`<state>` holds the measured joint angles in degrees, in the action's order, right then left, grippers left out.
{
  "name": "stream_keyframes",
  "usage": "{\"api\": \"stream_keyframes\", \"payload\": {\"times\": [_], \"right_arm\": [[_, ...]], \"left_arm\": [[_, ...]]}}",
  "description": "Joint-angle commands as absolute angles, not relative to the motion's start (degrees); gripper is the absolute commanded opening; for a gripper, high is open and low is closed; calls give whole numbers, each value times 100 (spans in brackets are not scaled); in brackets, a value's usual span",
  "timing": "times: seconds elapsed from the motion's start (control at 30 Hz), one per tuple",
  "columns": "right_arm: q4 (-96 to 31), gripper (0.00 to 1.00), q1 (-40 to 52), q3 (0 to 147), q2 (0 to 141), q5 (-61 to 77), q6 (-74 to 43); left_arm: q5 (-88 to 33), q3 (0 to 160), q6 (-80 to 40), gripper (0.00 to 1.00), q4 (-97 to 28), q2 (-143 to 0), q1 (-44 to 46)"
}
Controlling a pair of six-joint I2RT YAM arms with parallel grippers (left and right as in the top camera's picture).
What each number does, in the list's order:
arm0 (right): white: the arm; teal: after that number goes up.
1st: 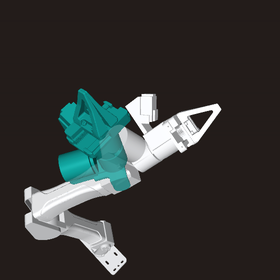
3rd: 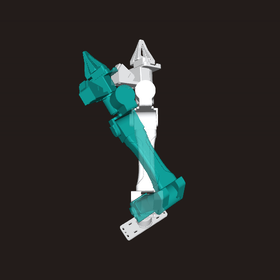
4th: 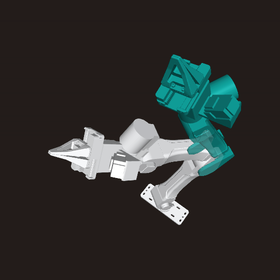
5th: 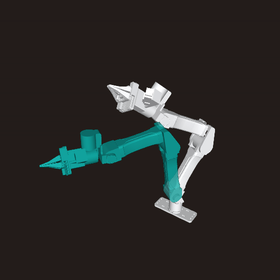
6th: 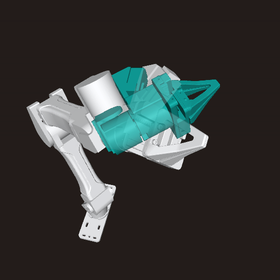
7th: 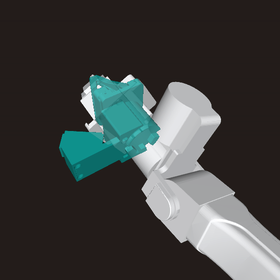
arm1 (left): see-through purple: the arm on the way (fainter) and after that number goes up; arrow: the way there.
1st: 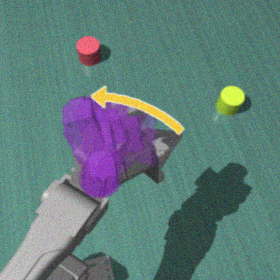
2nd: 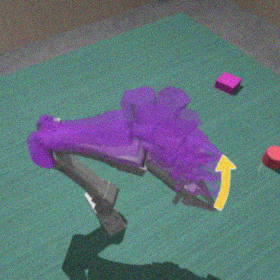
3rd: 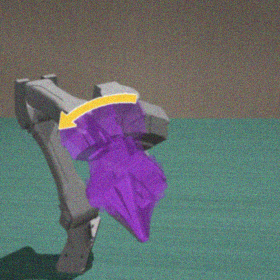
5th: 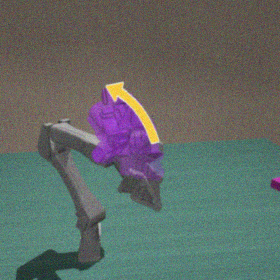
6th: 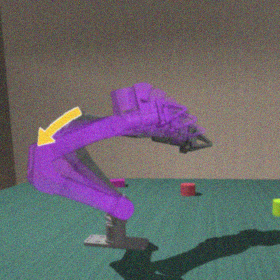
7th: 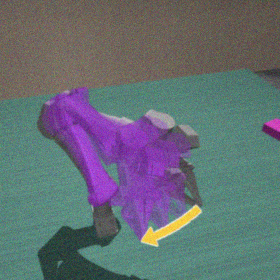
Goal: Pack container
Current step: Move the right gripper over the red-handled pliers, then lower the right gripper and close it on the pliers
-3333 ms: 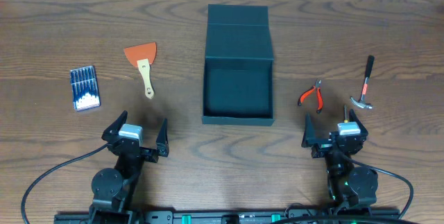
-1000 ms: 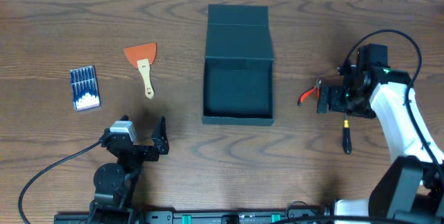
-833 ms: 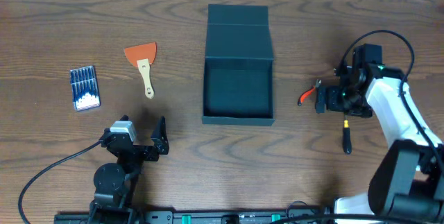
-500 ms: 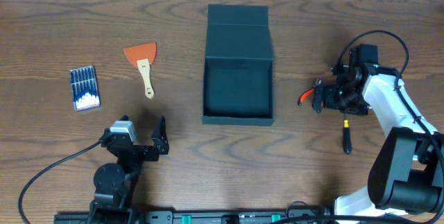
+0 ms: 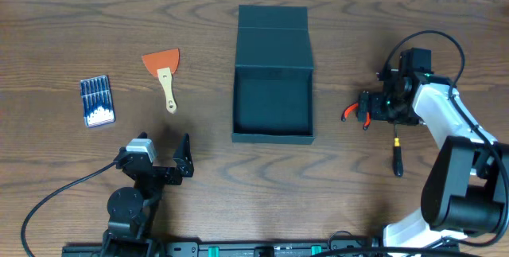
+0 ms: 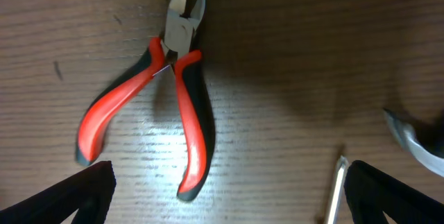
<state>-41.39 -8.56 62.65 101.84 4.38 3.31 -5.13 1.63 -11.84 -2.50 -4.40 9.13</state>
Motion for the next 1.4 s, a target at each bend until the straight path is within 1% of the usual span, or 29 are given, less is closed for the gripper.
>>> {"api": "stream_keyframes", "payload": {"times": [0.0,0.17,0.23,0.3,0.37,0.47,0.57,0.73,0.87,1.13,1.37], "right_arm": [[-4086,99,-845,6239,10361,499,443],[-3977,99,-790,6239,10514,504,517],[-3933,97,-779,6239,10514,506,523],[-3889,90,-779,6239,10514,510,523],[-3870,77,-779,6239,10514,550,523],[-3844,72,-779,6239,10514,598,523],[-3837,63,-779,6239,10514,604,523],[-3854,61,-779,6239,10514,609,519],[-3857,66,-753,6237,10514,646,473],[-3850,64,-628,6195,10514,644,473],[-3728,65,-624,5979,10514,642,473]], "left_arm": [[-530,108,-1192,99,-408,-447,930],[-530,108,-1192,99,-408,-447,930],[-530,108,-1192,99,-405,-447,930],[-530,108,-1192,99,-405,-447,930],[-530,108,-1192,99,-405,-447,930],[-530,108,-1192,99,-405,-447,930],[-530,108,-1192,99,-403,-447,930],[-530,108,-1192,99,-403,-447,930],[-530,108,-1192,98,-403,-447,930],[-530,108,-1192,99,-403,-447,930],[-530,108,-1192,99,-403,-447,930]]}}
